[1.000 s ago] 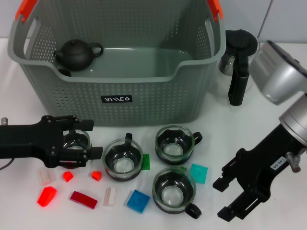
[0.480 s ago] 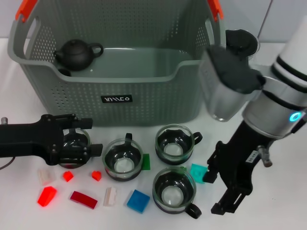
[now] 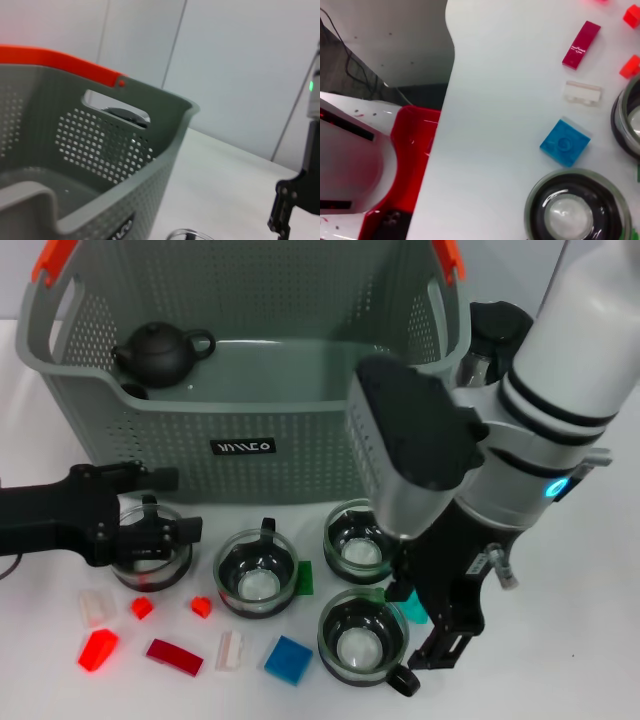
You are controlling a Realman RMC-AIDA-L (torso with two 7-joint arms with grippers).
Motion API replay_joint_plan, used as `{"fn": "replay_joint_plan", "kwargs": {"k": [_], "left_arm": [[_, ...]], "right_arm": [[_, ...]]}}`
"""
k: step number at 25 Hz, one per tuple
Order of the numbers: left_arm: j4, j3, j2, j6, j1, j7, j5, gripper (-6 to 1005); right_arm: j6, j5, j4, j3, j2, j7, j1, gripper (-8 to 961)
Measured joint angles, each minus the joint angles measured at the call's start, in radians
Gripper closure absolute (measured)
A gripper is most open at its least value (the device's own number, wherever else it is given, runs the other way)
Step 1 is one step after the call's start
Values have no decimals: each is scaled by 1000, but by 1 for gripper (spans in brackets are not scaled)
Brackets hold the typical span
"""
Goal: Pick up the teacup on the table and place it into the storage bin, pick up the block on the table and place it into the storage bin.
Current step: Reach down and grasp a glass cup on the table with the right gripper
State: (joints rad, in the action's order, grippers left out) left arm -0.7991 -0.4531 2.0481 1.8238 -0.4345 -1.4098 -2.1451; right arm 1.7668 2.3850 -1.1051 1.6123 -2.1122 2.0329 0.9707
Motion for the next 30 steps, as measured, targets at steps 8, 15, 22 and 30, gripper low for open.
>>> {"fn": "replay_joint_plan", "kwargs": {"k": [8,15,22,30], "left_arm": [[20,30,-2,-5,2,0,-4,155],[26,30,-2,-27,2,5,-5,155],[27,30,0,-39,2,7,-5,156],[39,30,-2,-41,2,8,-6,156]], "right_arm": [[-125,-47,4,129,0,6,-16,198],[-186,-47,6,155,0,18,-26,199],[-249,-36,7,162,2,29,-28,205],[-319,-35,33,207,1,40,-25,228]]}}
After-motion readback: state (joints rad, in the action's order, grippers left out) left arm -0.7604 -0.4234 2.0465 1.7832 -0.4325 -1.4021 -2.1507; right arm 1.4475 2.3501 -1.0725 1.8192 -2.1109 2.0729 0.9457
